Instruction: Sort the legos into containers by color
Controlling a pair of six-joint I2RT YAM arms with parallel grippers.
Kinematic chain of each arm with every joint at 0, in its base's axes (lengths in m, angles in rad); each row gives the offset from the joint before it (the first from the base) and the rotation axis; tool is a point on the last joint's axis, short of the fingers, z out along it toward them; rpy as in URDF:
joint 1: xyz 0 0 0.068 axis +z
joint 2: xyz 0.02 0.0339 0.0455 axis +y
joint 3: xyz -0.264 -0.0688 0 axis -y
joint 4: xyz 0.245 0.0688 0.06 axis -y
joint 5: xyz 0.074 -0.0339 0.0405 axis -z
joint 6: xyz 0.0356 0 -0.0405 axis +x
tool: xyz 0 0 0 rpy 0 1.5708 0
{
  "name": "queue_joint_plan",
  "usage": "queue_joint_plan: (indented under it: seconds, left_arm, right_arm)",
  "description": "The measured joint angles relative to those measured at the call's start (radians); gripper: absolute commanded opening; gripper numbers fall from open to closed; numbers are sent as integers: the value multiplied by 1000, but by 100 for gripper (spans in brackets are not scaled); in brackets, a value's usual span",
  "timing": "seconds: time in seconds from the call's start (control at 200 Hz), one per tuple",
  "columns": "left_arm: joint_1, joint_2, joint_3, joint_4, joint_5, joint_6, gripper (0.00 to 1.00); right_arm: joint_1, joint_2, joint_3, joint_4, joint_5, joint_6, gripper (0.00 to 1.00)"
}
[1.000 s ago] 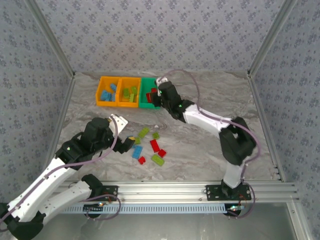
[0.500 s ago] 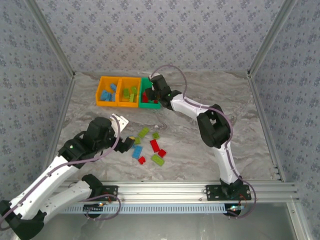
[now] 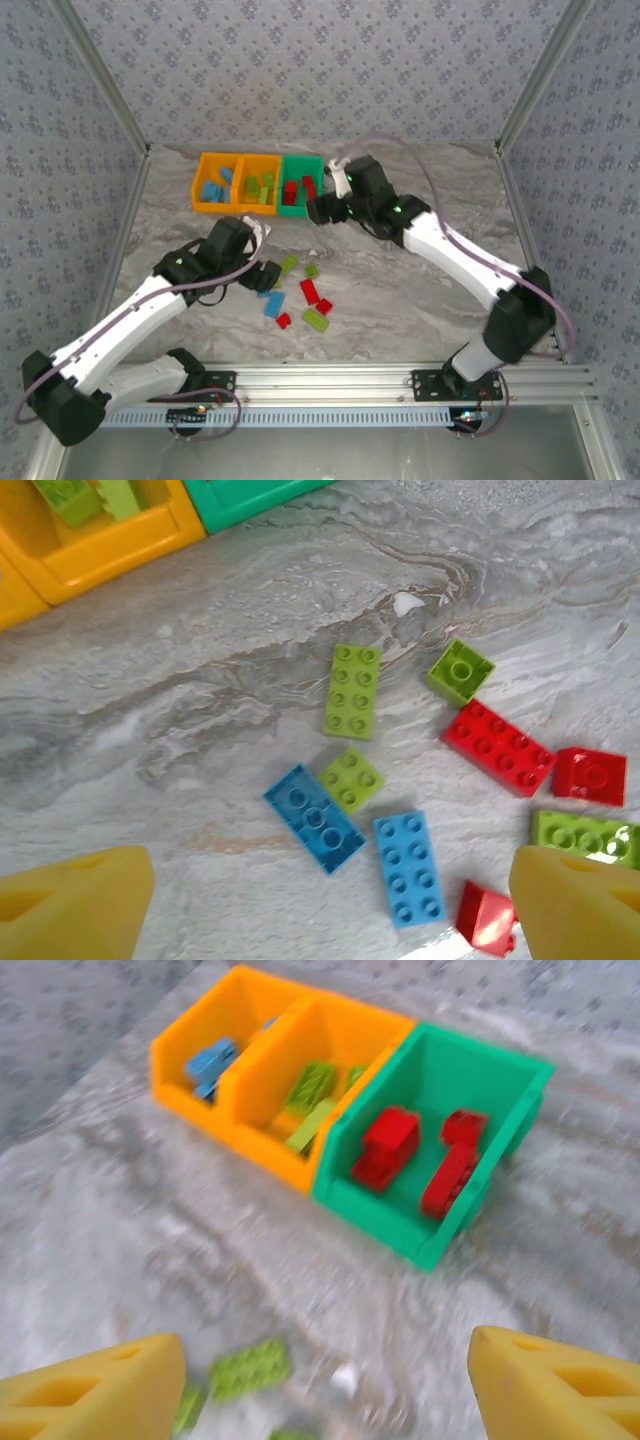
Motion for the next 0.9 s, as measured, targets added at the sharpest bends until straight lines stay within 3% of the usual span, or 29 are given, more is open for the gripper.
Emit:
queue_joint_plan:
  seconds: [0.345,0.62,0.899]
  left_arm:
    - [14,488,98,100,29,-47,84]
    - [49,733,177,168,45,-11,55]
    - [59,768,190,193,95,-6,35]
  right_arm:
    - [72,-303,-389,-124,-128,97,81]
    - [72,-403,-481,-113,-123,187,81]
    - [70,-403,-479,-105,-124,209,82]
